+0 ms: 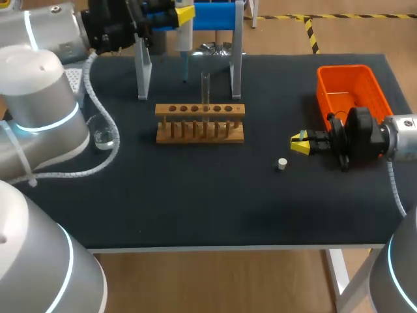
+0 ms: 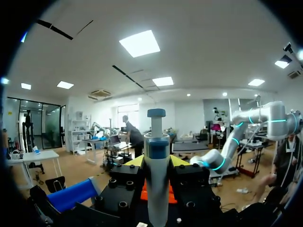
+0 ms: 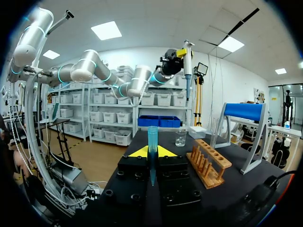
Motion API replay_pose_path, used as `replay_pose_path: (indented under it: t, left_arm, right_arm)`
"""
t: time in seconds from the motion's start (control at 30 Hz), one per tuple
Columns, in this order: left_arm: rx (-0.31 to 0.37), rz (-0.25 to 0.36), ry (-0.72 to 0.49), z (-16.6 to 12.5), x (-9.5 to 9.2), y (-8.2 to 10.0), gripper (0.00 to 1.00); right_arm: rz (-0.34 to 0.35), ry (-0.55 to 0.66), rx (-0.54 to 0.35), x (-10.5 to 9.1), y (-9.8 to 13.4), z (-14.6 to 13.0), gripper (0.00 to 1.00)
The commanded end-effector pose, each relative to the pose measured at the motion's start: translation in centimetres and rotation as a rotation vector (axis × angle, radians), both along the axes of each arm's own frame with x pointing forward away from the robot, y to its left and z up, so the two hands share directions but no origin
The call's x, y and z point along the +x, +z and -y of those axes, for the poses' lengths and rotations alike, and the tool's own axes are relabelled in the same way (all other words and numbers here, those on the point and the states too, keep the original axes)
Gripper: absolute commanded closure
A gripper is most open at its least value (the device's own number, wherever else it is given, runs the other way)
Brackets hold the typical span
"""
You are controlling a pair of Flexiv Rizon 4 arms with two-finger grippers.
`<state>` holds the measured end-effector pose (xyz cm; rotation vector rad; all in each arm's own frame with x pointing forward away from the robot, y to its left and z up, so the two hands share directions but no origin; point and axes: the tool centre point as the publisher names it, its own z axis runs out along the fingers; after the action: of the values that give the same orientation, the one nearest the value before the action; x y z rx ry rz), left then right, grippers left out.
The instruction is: Invert the test tube, pick up the pipette, mount the tip to pipette, aspirate from beaker and dispense into the tube, eject the tip, return the pipette, and cap with the stopper.
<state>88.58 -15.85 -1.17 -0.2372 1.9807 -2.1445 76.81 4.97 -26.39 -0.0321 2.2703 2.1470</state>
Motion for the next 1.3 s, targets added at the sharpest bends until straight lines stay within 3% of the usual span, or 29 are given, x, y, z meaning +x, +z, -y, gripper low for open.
replay_pose_path:
  t: [0.03,0.37,1.13,1.3]
  left_arm:
    - [-0.001,0.003,-0.039,2.1,1.3,-0.1,1.00]
    - [-0.013,-0.014,-0.110,2.7,0.2,0.6,1.00]
    - [-0.008,-0.010,-0.133,2.6,0.2,0.6,1.00]
    - [-0.050,-0.012,-0.150,2.6,-0.7,1.1,1.00]
  right_arm:
    - [0.001,-0.003,-0.003,-0.1,0.1,0.0,1.00]
    - [0.001,-0.003,-0.003,-0.1,0.1,0.0,1.00]
    - [0.001,-0.003,-0.003,-0.1,0.1,0.0,1.00]
    - [0.001,-0.003,-0.003,-0.1,0.1,0.0,1.00]
